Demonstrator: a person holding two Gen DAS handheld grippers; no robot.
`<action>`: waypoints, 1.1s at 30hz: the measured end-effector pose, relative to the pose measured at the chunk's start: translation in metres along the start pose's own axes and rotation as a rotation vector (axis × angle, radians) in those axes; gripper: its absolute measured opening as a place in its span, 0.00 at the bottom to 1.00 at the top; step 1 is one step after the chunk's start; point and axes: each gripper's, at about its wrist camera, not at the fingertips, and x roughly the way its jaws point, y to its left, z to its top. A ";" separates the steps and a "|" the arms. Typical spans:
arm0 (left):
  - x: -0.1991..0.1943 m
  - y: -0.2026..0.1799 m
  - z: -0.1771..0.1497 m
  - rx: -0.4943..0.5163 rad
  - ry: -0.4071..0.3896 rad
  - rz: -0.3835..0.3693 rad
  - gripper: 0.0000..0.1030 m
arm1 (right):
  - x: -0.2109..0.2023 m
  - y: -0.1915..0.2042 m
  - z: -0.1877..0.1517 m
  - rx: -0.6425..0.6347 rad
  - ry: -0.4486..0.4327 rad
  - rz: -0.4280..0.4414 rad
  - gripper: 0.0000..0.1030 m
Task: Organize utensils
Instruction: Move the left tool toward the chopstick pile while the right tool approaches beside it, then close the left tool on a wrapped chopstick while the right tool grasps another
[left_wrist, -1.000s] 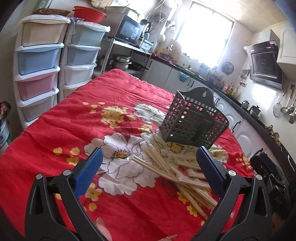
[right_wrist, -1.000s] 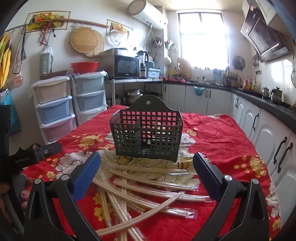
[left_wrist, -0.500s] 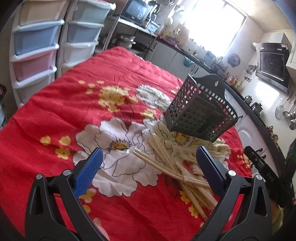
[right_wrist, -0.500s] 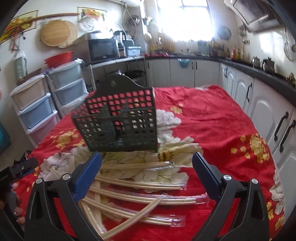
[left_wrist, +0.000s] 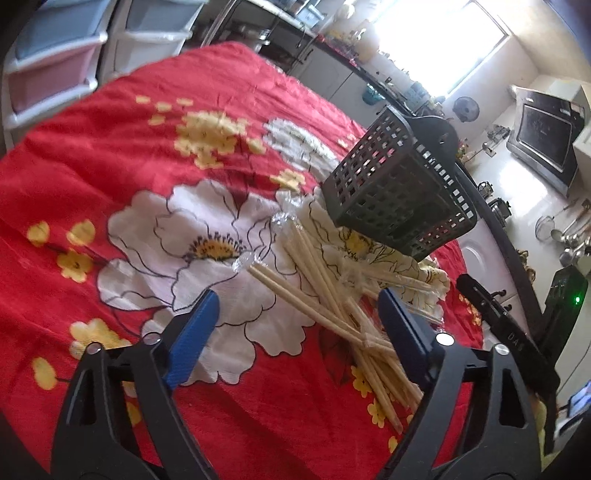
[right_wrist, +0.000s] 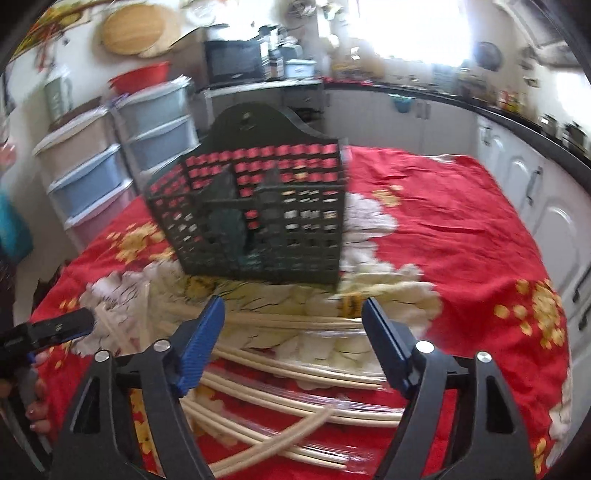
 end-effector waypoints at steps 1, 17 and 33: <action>0.002 0.002 0.000 -0.012 0.009 0.003 0.71 | 0.003 0.005 0.001 -0.023 0.011 0.013 0.67; 0.017 0.012 0.012 -0.016 0.028 0.025 0.29 | 0.056 0.071 0.004 -0.440 0.161 0.073 0.53; 0.021 0.013 0.016 -0.004 0.027 -0.005 0.16 | 0.091 0.118 0.013 -0.694 0.305 0.146 0.45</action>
